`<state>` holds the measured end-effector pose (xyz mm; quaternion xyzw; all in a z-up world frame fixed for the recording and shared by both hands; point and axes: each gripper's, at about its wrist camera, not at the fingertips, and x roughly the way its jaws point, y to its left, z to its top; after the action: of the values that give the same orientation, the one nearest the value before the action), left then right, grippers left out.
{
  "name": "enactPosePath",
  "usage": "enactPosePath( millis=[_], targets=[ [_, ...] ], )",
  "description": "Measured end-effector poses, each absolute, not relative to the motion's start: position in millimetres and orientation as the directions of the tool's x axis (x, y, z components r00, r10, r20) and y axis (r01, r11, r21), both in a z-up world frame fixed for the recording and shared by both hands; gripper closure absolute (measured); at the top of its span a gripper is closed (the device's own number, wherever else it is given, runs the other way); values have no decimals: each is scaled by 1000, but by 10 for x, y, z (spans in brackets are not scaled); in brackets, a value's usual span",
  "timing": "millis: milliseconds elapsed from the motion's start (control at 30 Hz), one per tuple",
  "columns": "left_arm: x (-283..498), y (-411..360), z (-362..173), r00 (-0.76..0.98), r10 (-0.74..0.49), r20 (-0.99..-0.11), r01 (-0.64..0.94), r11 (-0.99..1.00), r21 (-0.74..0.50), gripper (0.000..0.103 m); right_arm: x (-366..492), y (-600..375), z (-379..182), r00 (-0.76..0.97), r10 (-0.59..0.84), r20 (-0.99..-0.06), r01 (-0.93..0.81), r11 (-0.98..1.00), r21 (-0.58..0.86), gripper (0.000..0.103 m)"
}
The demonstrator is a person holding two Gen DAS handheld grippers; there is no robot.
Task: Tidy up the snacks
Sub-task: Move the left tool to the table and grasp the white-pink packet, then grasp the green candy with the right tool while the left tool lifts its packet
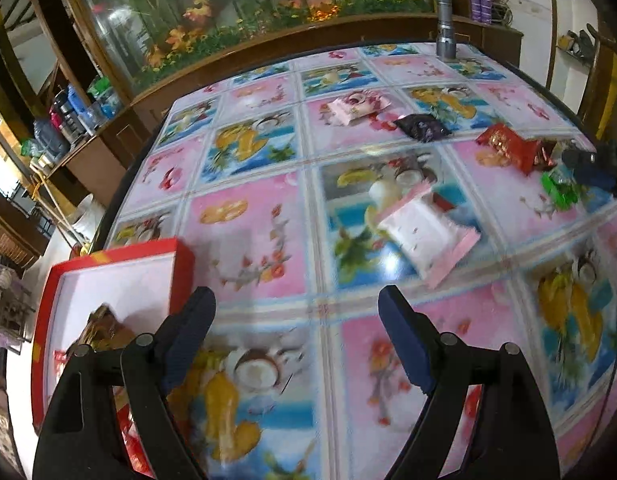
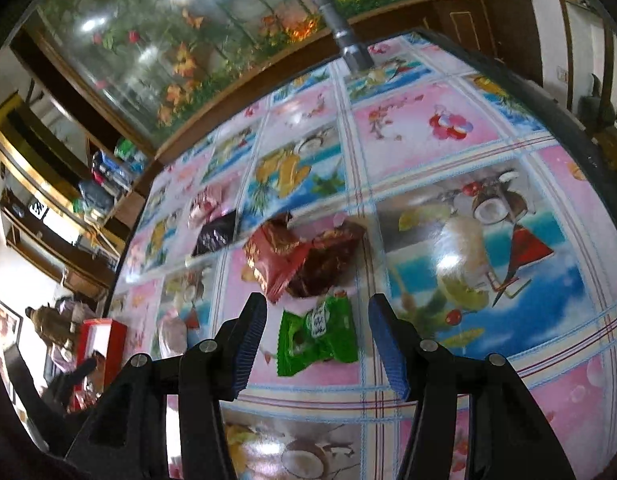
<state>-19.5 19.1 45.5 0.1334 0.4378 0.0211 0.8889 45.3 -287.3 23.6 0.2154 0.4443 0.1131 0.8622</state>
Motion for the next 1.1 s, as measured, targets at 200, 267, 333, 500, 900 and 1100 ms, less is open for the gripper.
enactPosePath(
  millis=[200, 267, 333, 500, 900, 1100],
  targets=[
    [137, 14, 446, 597, 128, -792, 88, 971, 223, 19, 474, -2827, 143, 537, 380, -753, 4, 892, 453, 47],
    [239, -73, 421, 577, 96, -811, 96, 978, 183, 19, 485, -2839, 109, 524, 383, -761, 17, 888, 459, 47],
    [319, -131, 393, 564, 86, -821, 85, 983, 161, 19, 479, -2861, 116, 527, 395, -753, 19, 880, 475, 47],
    [434, -210, 289, 529, 45, -847, 59, 994, 90, 19, 493, -2837, 116, 520, 396, -757, 18, 881, 473, 47],
    [390, -271, 95, 538, 11, -843, 87, 994, 69, 19, 473, -2469, 125, 552, 233, -800, -52, 968, 246, 51],
    [326, -209, 113, 547, -46, -836, 110, 994, 17, 55, 441, -2320, 101, 586, 92, -805, -60, 996, 71, 69]
  ],
)
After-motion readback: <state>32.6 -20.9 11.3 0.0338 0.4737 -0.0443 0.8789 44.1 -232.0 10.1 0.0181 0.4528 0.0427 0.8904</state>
